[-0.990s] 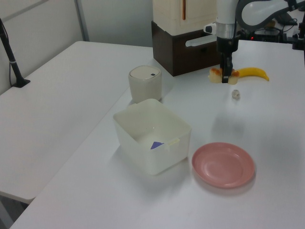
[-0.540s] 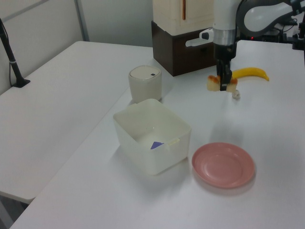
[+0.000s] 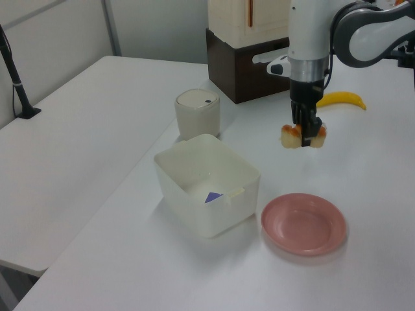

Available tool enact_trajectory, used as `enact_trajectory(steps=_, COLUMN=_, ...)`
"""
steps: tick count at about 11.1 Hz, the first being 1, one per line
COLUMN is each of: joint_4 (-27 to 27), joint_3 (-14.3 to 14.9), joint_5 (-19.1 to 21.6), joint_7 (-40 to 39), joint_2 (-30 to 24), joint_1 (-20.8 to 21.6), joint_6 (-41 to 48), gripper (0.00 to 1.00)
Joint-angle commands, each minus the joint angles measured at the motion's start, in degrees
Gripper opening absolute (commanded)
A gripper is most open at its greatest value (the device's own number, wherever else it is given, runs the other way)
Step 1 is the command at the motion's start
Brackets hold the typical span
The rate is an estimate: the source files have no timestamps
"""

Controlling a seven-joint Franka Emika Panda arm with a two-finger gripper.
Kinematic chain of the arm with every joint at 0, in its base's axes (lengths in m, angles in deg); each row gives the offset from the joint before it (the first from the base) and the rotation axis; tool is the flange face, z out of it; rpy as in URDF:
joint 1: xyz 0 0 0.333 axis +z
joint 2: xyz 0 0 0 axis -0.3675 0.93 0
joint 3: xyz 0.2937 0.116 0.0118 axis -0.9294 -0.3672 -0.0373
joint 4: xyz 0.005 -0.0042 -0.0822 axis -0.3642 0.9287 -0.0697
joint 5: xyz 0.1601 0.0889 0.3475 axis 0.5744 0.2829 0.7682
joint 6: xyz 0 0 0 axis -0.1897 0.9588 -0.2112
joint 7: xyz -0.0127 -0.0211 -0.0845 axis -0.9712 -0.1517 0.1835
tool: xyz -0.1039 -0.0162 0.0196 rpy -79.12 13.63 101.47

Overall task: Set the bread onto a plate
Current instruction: 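Carry the bread roll over the pink plate and lower it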

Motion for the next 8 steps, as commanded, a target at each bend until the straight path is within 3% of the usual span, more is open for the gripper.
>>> enact_trajectory(steps=1, joint_4=-2.87, joint_3=0.5, joint_5=1.22, joint_7=1.93, joint_2=-0.2, joint_1=5.11, joint_6=4.16, gripper=0.0)
enact_trajectory(steps=4, joint_4=-2.87, joint_3=-2.13, joint_5=1.22, joint_7=3.88, joint_2=0.33, joint_1=7.06, joint_6=3.55, gripper=0.0)
enact_trajectory(steps=8, joint_4=-2.78, joint_3=-2.67, joint_5=1.22, joint_7=3.62, joint_2=2.0, joint_1=8.82, joint_6=3.02, gripper=0.0)
